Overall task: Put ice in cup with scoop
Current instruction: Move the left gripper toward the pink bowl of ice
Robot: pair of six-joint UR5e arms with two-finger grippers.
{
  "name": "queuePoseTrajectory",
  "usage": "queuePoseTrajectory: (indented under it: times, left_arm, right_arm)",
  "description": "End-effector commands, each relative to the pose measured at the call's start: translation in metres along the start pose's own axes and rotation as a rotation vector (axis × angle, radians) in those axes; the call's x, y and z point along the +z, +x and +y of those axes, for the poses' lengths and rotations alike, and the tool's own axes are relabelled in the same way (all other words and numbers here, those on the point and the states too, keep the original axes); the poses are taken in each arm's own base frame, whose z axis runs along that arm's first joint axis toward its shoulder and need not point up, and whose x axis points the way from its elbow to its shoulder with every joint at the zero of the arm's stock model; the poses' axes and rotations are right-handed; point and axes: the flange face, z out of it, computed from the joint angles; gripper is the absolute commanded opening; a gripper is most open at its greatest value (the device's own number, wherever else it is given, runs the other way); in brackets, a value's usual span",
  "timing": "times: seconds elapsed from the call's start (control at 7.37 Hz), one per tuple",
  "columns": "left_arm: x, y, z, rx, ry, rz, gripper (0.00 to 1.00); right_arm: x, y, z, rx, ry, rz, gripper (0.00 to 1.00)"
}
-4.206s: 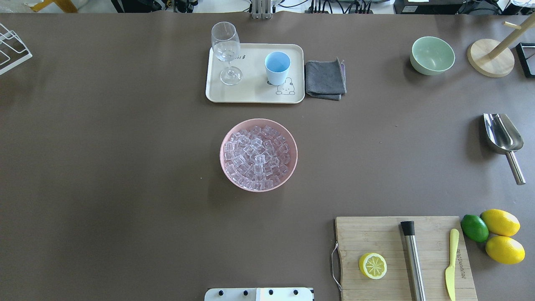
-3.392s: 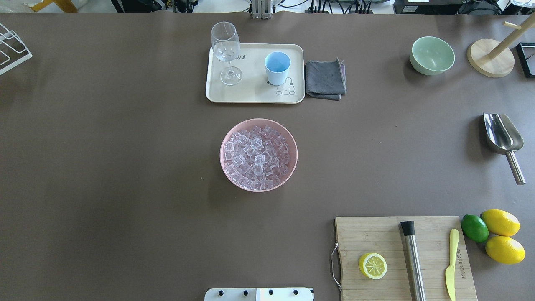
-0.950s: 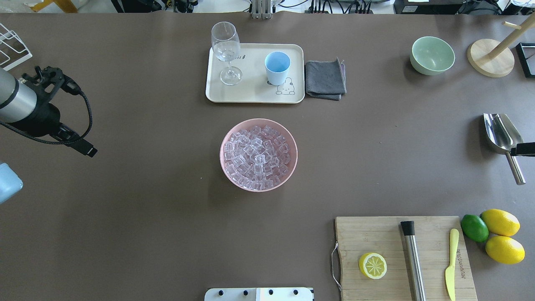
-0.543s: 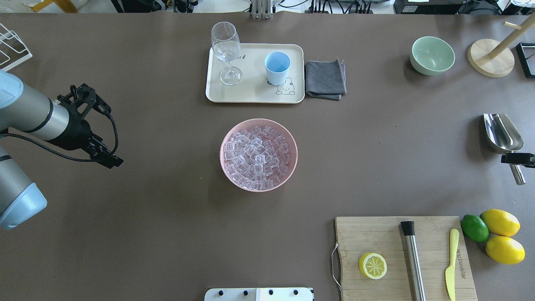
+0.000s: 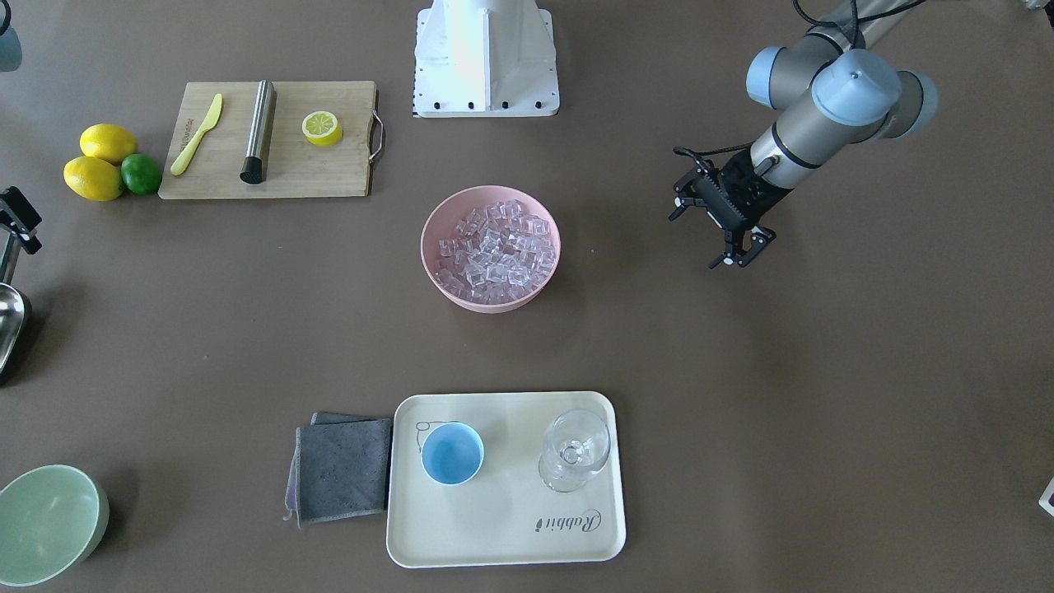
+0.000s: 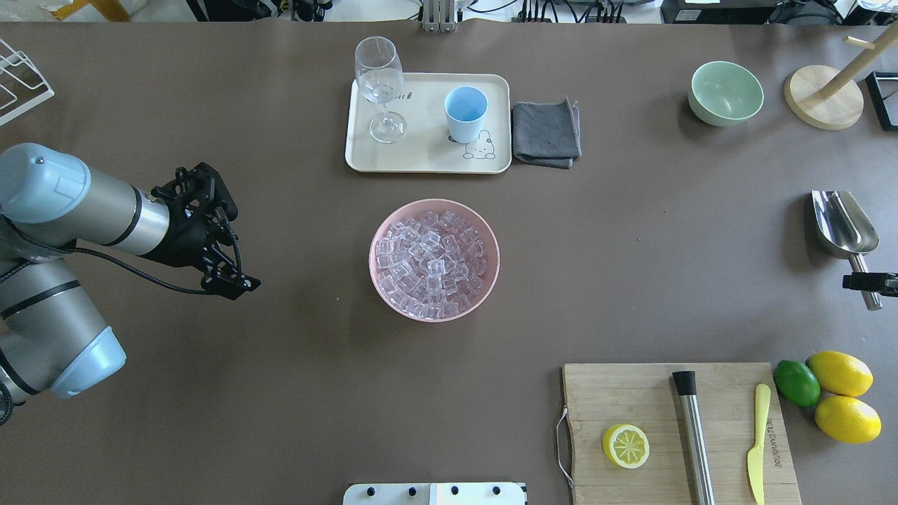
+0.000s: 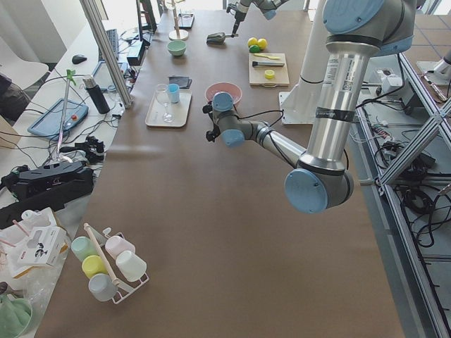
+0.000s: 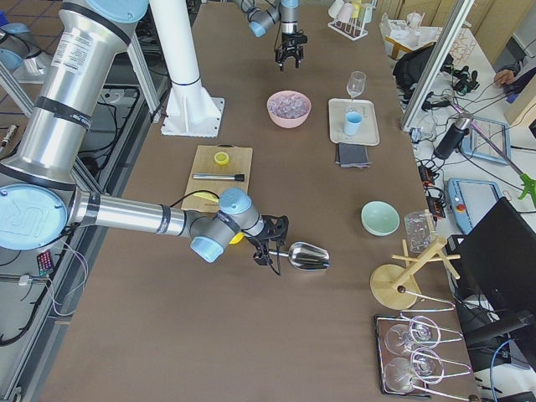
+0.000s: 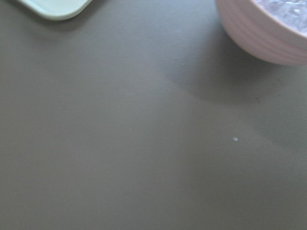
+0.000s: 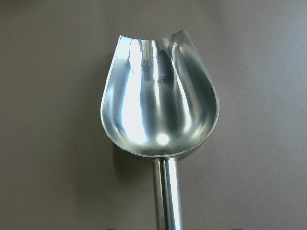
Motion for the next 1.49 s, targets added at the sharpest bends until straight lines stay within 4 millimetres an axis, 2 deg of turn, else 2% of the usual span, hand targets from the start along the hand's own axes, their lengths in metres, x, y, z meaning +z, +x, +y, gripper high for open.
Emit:
queuePoseTrajectory:
  times: [0.0,0.14,0.27,0.41,0.54,0.68,0.81,1.09,1.22,1.36]
  left_arm:
    - [0.026,0.045,-0.021,0.398,0.061,-0.002,0.99]
    - [0.037,0.062,-0.025,0.42,0.064,0.001,0.99]
    - [0.045,0.065,-0.024,0.423,0.059,-0.008,0.99]
    - [0.055,0.072,-0.033,0.438,0.079,-0.018,0.99]
    - [0.065,0.087,-0.036,0.463,0.108,-0.03,0.99]
    - [0.067,0.087,-0.037,0.463,0.113,-0.055,0.99]
    - [0.078,0.089,-0.048,0.466,0.119,-0.072,0.99]
    - [0.092,0.088,-0.06,0.473,0.139,-0.094,0.99]
    - [0.104,0.087,-0.072,0.477,0.133,-0.098,0.99]
    - [0.105,0.091,-0.079,0.484,0.139,-0.089,0.99]
  right_arm:
    - [0.005,0.004,0.006,-0.009,-0.014,0.015,0.75]
    - [0.007,0.0,0.006,-0.013,-0.016,0.014,0.74]
    - [0.008,-0.001,0.006,-0.016,-0.012,0.015,0.74]
    - [0.01,-0.003,0.004,-0.018,-0.007,0.024,0.71]
    - [0.011,-0.005,0.004,-0.02,-0.006,0.025,0.59]
    - [0.012,-0.006,0.005,-0.022,-0.009,0.025,0.33]
    - [0.012,-0.006,0.005,-0.023,-0.01,0.024,0.0]
    - [0.002,-0.015,0.009,-0.088,-0.047,-0.018,0.0]
    - [-0.009,-0.02,0.017,-0.113,-0.119,-0.074,0.0]
    - [-0.023,-0.023,0.016,-0.155,-0.125,-0.106,0.0]
